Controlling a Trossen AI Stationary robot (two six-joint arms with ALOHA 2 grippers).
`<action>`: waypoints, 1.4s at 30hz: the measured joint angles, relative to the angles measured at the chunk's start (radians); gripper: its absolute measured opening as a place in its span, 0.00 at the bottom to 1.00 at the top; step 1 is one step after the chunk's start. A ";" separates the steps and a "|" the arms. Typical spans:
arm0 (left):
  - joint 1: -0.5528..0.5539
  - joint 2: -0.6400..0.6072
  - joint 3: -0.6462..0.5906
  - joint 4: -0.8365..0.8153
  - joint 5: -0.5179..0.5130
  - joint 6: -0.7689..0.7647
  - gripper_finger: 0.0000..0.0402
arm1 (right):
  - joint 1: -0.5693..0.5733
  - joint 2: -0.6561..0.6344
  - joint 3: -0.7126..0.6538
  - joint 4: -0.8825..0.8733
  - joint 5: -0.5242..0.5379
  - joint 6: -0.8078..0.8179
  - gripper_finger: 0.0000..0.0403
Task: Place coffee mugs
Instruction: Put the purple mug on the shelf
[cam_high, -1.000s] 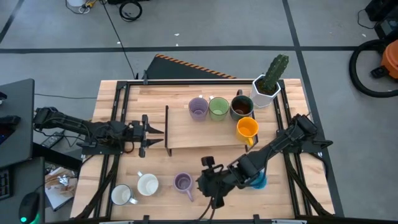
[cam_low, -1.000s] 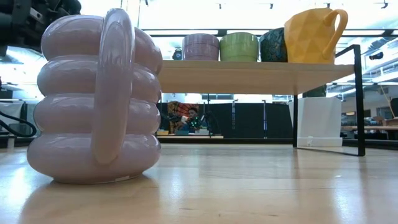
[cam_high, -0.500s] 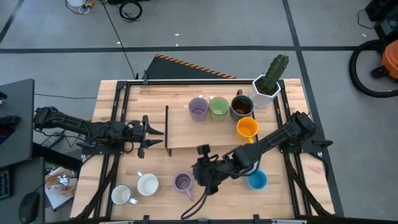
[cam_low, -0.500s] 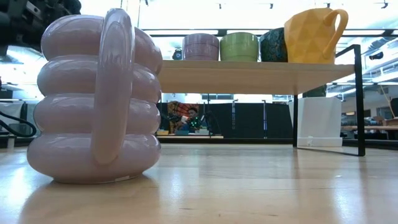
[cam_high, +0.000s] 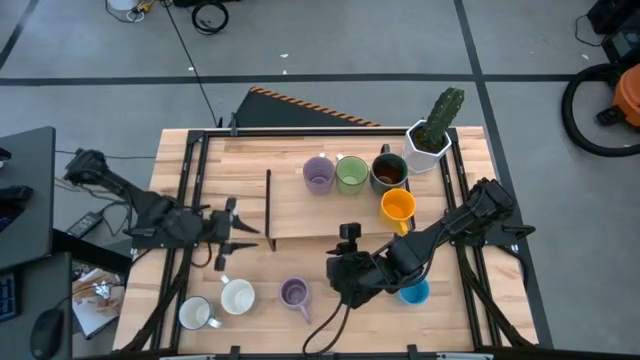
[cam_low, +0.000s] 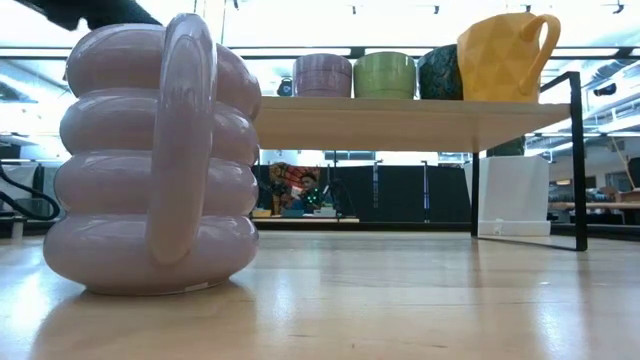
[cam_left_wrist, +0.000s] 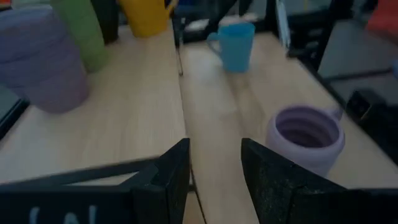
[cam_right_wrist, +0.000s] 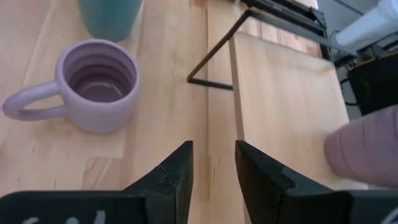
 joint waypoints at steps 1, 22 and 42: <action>-0.030 0.027 0.025 -0.032 -0.038 -0.018 0.37 | 0.001 0.000 0.000 -0.013 0.000 0.016 0.31; -0.291 0.571 0.434 -0.302 -0.031 -0.229 0.37 | 0.009 0.001 0.000 -0.105 -0.009 0.170 0.31; -0.156 0.629 0.531 -0.335 0.184 -0.328 0.37 | -0.022 -0.039 0.153 -0.337 -0.055 0.153 0.31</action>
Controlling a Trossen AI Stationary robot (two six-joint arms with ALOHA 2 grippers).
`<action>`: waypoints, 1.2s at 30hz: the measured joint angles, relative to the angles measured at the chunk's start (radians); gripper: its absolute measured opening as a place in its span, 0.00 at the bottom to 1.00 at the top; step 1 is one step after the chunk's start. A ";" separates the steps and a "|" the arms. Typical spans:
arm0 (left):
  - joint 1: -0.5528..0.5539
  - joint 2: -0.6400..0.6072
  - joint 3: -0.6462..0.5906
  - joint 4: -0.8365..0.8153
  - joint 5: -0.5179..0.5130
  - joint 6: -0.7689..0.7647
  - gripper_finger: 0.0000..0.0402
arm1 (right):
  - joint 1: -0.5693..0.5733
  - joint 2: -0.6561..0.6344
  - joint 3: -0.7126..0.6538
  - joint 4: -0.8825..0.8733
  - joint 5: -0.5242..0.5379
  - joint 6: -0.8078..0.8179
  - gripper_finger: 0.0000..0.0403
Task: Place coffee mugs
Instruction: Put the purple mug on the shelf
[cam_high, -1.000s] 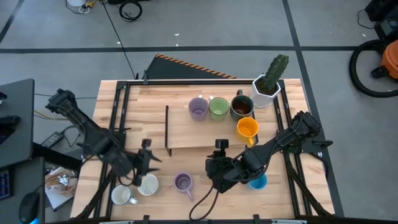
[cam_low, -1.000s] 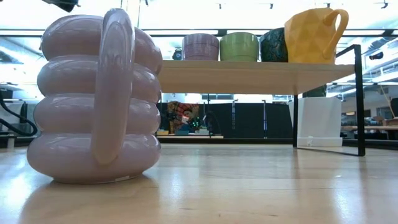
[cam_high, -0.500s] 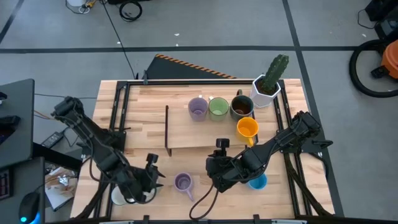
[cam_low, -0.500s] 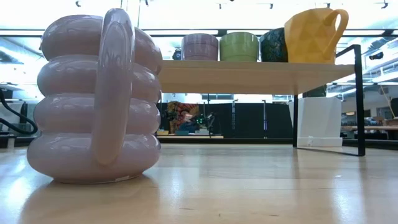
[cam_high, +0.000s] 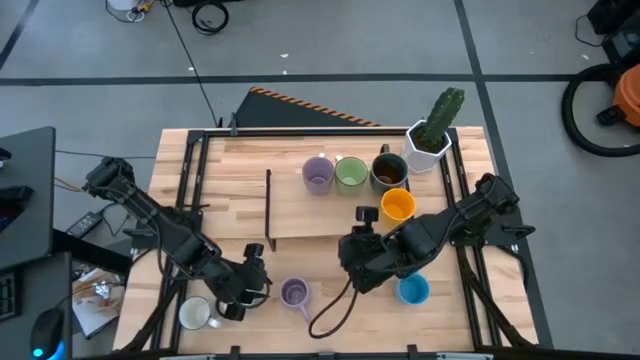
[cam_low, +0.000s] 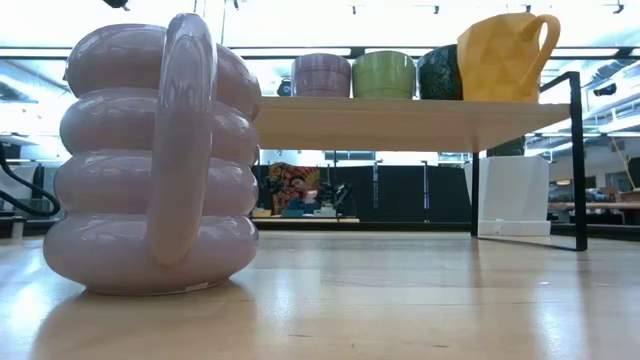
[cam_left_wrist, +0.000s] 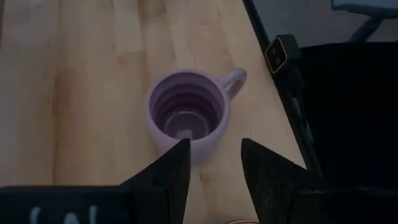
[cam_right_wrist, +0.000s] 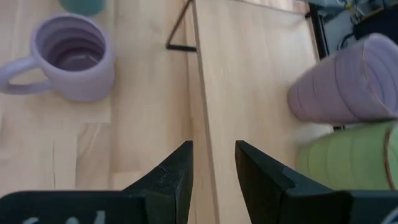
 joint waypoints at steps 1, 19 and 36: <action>0.005 0.000 0.000 0.002 0.006 0.007 0.37 | -0.002 0.000 0.004 -0.015 0.000 0.009 0.31; 0.038 0.281 0.253 -0.115 0.121 0.290 0.37 | -0.026 0.001 0.004 -0.059 0.001 0.034 0.31; 0.048 0.400 0.288 -0.143 0.085 0.400 0.37 | -0.025 0.001 0.004 -0.062 0.001 0.053 0.31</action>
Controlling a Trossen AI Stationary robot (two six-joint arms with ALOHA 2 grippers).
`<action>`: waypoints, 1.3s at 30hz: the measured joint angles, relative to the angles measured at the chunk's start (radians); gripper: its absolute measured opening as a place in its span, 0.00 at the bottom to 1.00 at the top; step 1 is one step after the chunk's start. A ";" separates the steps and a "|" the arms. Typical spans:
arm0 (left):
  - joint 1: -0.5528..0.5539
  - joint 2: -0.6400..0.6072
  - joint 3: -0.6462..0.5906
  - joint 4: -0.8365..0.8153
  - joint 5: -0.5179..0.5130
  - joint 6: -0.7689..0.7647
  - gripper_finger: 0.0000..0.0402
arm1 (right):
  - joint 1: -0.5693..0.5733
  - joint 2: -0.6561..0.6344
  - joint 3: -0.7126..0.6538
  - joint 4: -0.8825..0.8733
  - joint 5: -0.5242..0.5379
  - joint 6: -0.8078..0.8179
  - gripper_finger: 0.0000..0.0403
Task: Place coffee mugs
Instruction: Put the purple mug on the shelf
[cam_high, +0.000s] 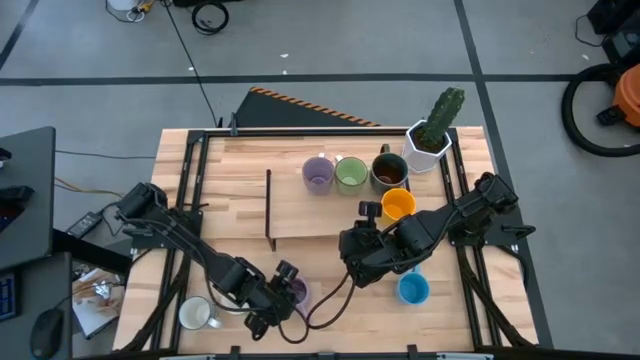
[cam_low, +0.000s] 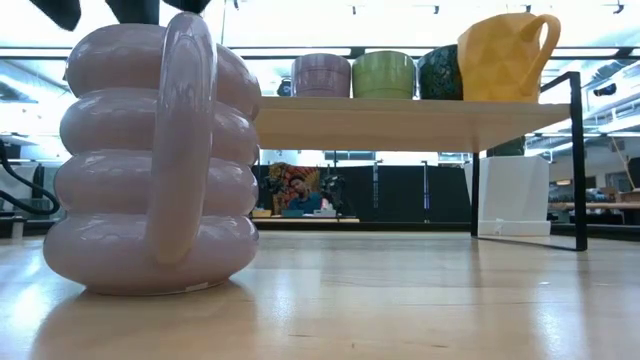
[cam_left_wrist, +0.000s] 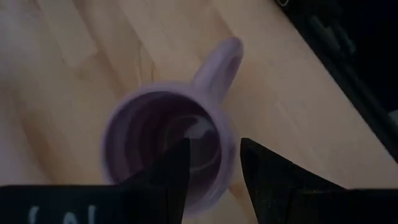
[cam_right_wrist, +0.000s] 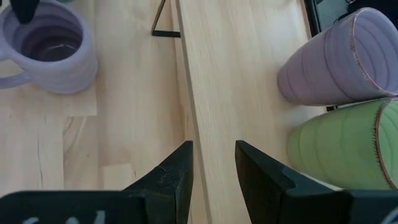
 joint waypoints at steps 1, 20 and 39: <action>0.001 0.008 0.000 -0.002 0.007 0.001 0.37 | 0.001 0.000 0.000 0.001 0.000 0.003 0.31; 0.012 0.110 -0.001 -0.028 0.013 0.158 0.20 | 0.003 0.000 0.000 0.021 -0.010 0.016 0.31; 0.091 0.111 -0.002 0.113 0.042 0.320 0.12 | 0.084 0.000 0.000 0.068 -0.117 0.122 0.31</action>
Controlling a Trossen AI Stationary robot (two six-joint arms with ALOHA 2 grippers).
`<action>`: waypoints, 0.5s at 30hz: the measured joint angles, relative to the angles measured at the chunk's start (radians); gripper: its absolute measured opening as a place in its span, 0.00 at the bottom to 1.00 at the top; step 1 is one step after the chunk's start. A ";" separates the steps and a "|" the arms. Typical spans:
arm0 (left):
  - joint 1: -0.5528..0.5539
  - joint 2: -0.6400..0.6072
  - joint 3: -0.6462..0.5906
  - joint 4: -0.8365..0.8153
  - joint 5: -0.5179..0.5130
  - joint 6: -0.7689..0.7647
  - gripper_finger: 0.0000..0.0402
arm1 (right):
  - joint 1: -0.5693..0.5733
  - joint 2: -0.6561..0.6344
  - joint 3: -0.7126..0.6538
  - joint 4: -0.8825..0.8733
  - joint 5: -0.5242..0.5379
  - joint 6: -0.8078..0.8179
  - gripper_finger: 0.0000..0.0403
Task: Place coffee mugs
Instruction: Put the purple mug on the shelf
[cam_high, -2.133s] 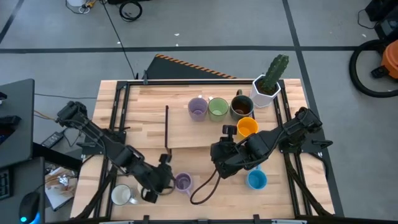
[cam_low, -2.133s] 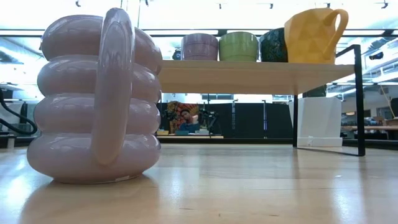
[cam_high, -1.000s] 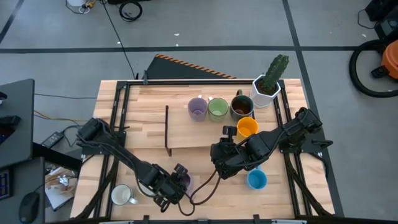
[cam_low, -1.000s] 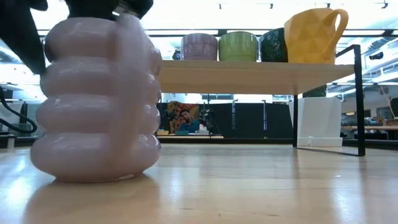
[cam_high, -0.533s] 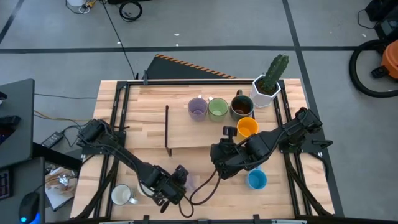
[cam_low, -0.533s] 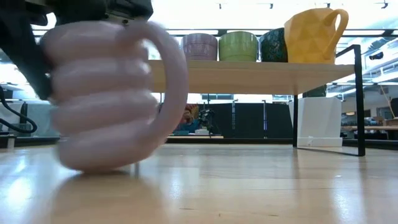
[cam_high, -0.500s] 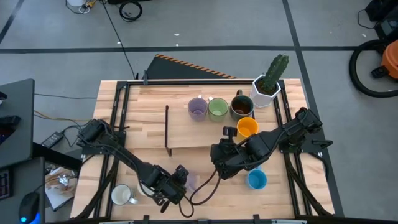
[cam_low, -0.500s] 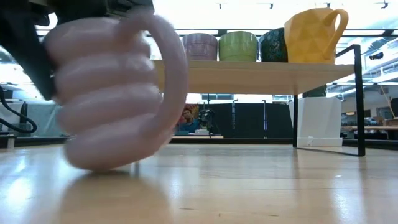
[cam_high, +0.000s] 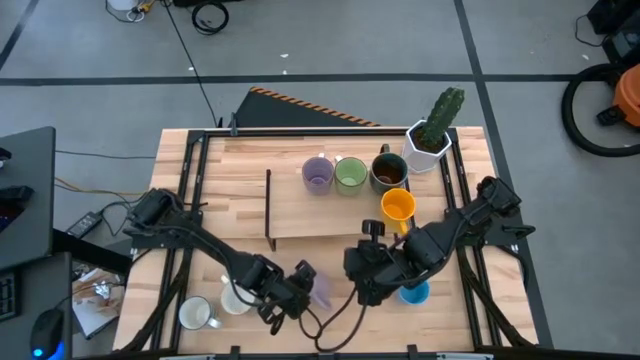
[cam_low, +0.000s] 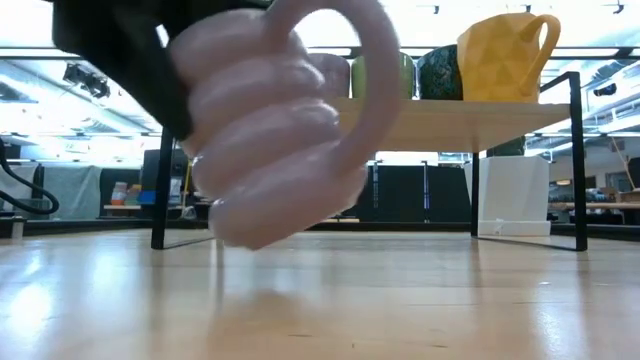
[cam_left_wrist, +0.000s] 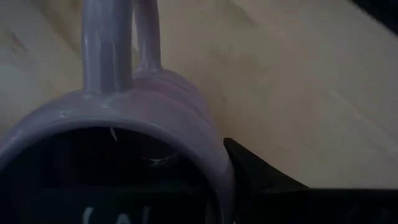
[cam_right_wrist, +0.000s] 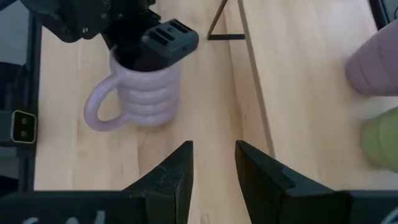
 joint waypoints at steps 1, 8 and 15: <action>0.007 0.000 0.000 0.012 0.017 0.011 0.12 | 0.004 0.000 0.000 0.000 0.000 0.007 0.31; 0.054 0.007 0.059 0.049 0.084 0.040 0.11 | 0.024 -0.008 0.000 -0.060 0.010 0.074 0.31; 0.071 0.007 0.137 0.052 0.092 0.105 0.11 | 0.040 -0.020 0.000 -0.085 0.027 0.113 0.31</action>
